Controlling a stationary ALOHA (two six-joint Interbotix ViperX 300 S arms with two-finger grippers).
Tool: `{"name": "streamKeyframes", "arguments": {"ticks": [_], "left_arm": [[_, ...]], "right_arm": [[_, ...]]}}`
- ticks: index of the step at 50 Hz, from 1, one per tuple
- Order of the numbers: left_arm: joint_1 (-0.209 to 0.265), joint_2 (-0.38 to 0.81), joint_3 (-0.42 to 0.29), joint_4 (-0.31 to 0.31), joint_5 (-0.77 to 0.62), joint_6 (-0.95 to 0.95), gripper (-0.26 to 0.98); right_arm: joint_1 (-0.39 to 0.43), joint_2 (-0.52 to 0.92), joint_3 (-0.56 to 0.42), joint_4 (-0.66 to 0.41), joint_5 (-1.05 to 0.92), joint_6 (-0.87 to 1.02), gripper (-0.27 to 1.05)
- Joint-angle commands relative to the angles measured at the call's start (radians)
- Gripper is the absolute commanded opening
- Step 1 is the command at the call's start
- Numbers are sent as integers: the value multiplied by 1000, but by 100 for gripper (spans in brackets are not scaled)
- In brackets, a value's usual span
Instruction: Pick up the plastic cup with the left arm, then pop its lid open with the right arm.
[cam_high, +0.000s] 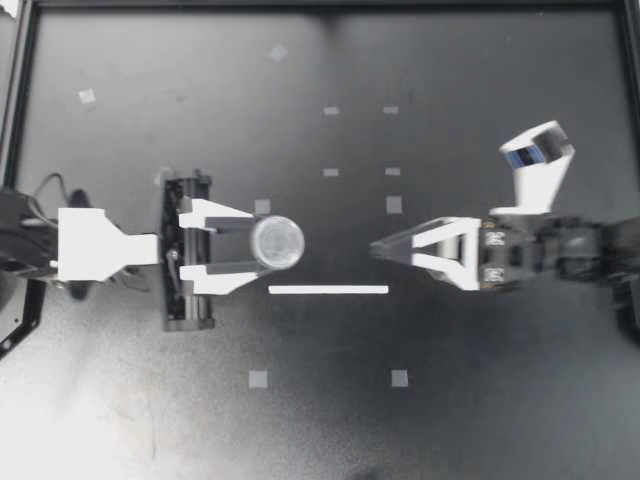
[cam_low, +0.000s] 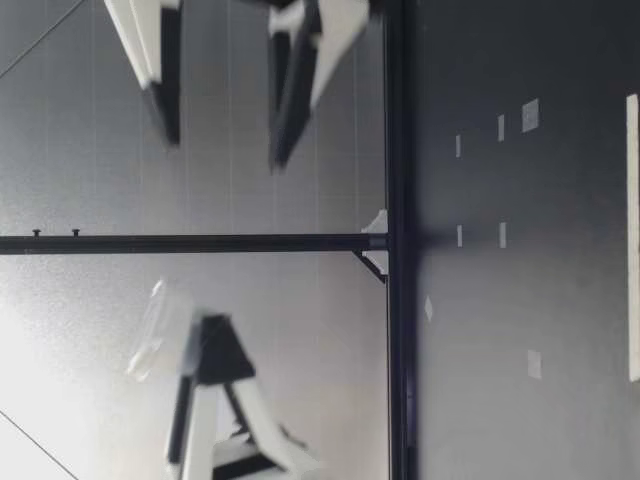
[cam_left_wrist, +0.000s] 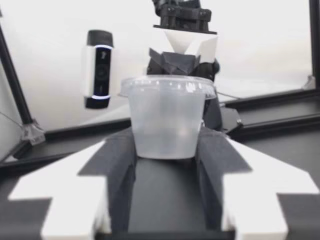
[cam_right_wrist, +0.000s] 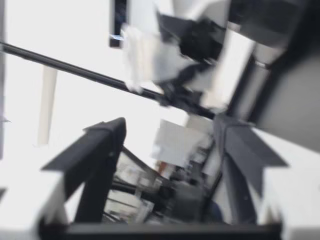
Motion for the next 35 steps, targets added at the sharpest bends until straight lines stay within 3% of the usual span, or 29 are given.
{"name": "streamKeyframes", "arguments": {"ticks": [1, 26, 35], "left_arm": [[2, 17, -37, 0, -9, -6, 24], [2, 18, -49, -2, 58, -8, 24], [2, 18, -43, 0, 60, -9, 24]], "right_arm": [[-5, 55, -51, -9, -103, 0, 69], [-43, 52, -158, -100, -14, 2, 69], [-43, -92, -175, -187, -135, -17, 69]]}}
